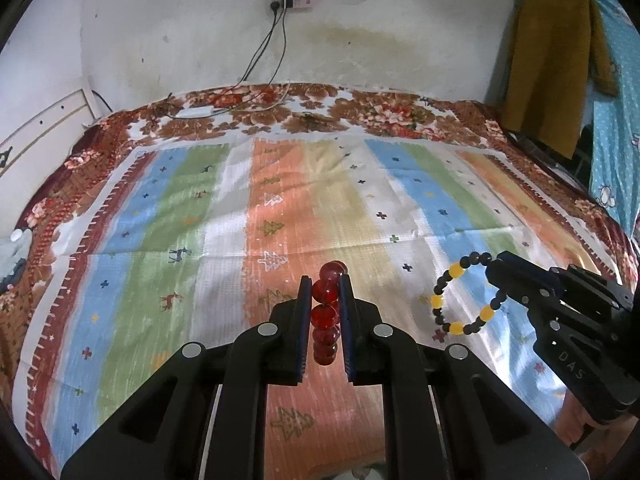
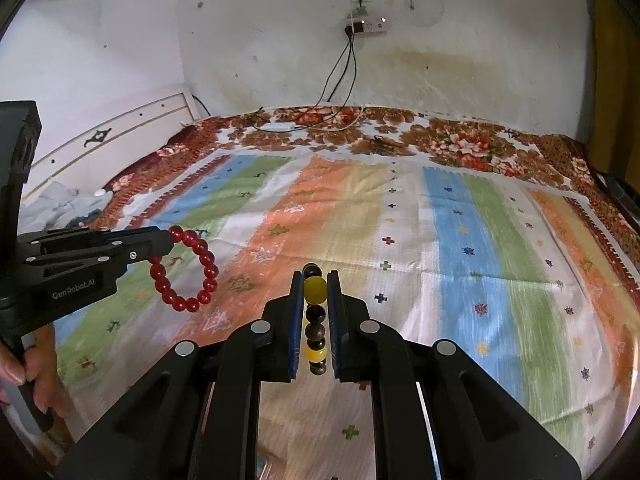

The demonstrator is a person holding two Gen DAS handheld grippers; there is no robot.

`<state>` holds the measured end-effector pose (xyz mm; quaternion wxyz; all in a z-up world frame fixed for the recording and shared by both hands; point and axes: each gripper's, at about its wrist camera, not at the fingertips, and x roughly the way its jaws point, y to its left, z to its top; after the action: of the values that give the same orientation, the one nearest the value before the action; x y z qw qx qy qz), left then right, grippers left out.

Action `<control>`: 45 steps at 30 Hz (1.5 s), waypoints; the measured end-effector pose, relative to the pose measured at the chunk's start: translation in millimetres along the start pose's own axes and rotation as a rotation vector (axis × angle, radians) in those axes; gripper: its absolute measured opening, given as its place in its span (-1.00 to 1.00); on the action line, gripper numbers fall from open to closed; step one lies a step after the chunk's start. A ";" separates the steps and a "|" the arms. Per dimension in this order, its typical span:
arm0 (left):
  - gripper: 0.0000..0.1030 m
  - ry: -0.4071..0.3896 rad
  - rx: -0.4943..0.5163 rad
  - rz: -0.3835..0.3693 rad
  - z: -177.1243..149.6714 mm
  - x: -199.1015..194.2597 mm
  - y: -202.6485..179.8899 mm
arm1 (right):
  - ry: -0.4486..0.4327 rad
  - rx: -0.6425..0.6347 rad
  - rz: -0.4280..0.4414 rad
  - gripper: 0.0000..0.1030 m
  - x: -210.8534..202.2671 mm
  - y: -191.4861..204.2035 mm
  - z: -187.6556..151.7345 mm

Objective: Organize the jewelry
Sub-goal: 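Lift both bracelets and carry them toward the tin box, then lower both bracelets into the tin box and open both tools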

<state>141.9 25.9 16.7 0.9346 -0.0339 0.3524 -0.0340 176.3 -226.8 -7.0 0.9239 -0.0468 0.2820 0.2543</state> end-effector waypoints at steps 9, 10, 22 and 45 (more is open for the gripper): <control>-0.75 -0.036 0.012 -0.016 -15.0 -27.6 -9.6 | -0.012 -0.012 0.031 -0.76 -24.1 8.4 -12.6; -0.75 -0.038 0.012 -0.017 -16.7 -29.8 -10.0 | -0.013 -0.012 0.035 -0.76 -26.9 9.4 -14.1; -0.75 -0.048 0.016 -0.028 -45.8 -57.0 -10.5 | -0.012 -0.040 0.082 -0.76 -53.3 23.6 -33.6; -0.75 -0.023 0.059 -0.022 -95.4 -88.2 -24.6 | 0.015 -0.052 0.165 -0.76 -89.5 43.6 -70.3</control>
<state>11.8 5.4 5.2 0.9388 -0.0106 0.3402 -0.0541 56.0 -245.0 -14.5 0.8961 -0.0493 0.2853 0.3364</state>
